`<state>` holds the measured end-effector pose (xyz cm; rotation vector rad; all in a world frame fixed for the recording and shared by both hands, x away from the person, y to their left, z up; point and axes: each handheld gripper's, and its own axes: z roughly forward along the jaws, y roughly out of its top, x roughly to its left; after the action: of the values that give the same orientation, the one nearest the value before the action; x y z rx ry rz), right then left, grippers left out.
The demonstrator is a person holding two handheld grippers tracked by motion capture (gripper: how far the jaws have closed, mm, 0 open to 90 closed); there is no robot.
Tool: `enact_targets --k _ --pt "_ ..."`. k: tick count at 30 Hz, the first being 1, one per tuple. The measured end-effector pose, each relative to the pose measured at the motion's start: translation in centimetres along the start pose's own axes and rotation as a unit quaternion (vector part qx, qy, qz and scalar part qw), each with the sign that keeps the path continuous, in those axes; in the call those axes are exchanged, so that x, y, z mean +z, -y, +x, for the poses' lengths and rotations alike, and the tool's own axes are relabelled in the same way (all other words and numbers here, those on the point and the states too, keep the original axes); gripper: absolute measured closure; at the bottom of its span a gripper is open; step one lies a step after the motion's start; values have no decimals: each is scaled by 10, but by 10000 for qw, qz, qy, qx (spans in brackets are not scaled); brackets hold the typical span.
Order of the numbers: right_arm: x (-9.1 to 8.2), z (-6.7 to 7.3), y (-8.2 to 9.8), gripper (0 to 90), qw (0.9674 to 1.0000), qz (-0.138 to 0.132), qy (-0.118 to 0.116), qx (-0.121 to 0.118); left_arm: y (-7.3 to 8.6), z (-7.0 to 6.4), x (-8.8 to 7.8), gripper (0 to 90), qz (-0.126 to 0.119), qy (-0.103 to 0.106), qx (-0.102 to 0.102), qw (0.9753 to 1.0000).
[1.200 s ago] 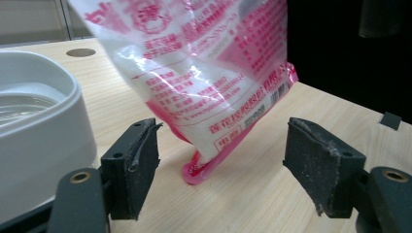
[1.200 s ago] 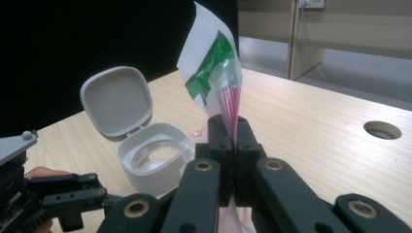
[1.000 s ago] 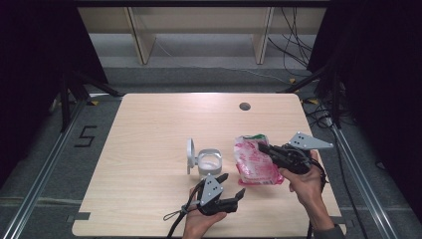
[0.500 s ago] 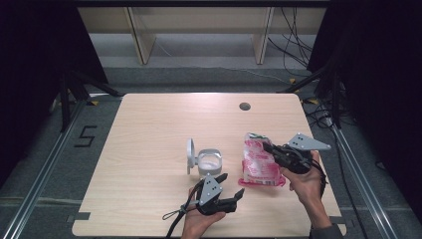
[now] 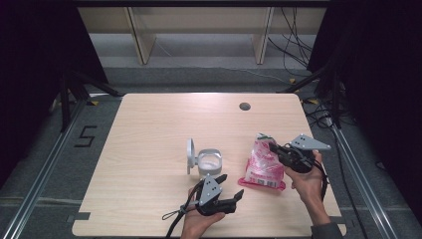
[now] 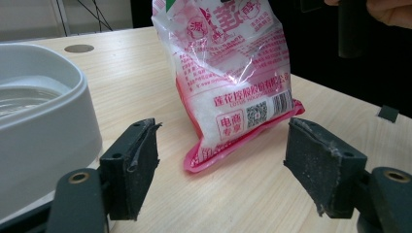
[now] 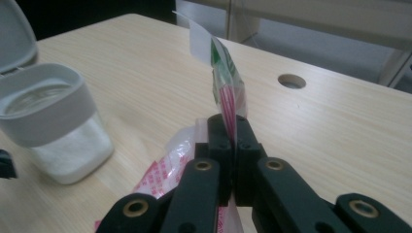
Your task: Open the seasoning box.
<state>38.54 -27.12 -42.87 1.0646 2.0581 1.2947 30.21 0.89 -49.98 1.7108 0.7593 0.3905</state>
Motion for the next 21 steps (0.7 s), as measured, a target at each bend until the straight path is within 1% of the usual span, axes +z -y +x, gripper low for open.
enact_targets --k 1,2,3,4,5,6,7,8,9,10,11,12,13,14,15,17,18,19,20,21 --pt "1 -2 2 899 10000 57 23 -67 0 0 -2 272 21 -38 8 10000" --pt "2 -1 5 898 9999 104 125 -22 -1 1 -2 271 -41 -16 -7 10000" --pt "2 0 7 898 9995 253 146 73 -1 1 -5 271 -22 -42 10 10000" --pt "4 -3 8 897 9996 227 155 -65 -2 1 -8 271 -27 -54 -3 10000" --pt "6 -5 10 896 9997 204 126 -82 -2 1 -10 270 -55 -67 6 10000" --pt "6 -6 11 896 9996 226 164 -47 -3 2 -13 269 -38 -73 36 10000" --pt "6 -5 12 894 9995 232 205 44 -3 2 -15 268 -37 -66 42 10000" --pt "6 -7 14 892 9994 276 210 8 -4 2 -18 267 -44 -55 64 10000" --pt "7 -9 15 890 9993 278 225 57 -5 3 -20 266 -98 -56 66 9999" --pt "7 -9 17 885 9989 380 234 170 -6 3 -23 266 -107 -75 52 9999" --pt "6 -10 18 881 9986 405 200 282 -6 3 -25 266 -105 -95 89 9999" --pt "9 -14 20 879 9992 322 176 165 -6 4 -26 266 -155 -93 90 9998" --pt "8 -13 21 878 9988 347 193 283 -7 5 -28 266 -135 -81 103 9998" --pt "7 -13 21 873 9986 358 243 318 -7 6 -30 265 -67 -142 134 9998" --pt "8 -14 21 870 9988 334 204 286 -6 7 -31 265 -106 -110 138 9998" --pt "8 -14 22 864 9983 390 283 322 -5 9 -35 265 -25 -180 142 9997" --pt "8 -18 22 863 9987 380 334 71 -5 11 -37 265 -36 -182 154 9997" --pt "9 -15 24 863 9983 417 316 258 -4 12 -39 265 16 -222 154 9996" --pt "10 -15 25 863 9980 452 307 308 -4 14 -40 265 -12 -212 162 9996" --pt "9 -15 25 863 9976 509 347 305 -4 16 -43 265 20 -249 173 9995"
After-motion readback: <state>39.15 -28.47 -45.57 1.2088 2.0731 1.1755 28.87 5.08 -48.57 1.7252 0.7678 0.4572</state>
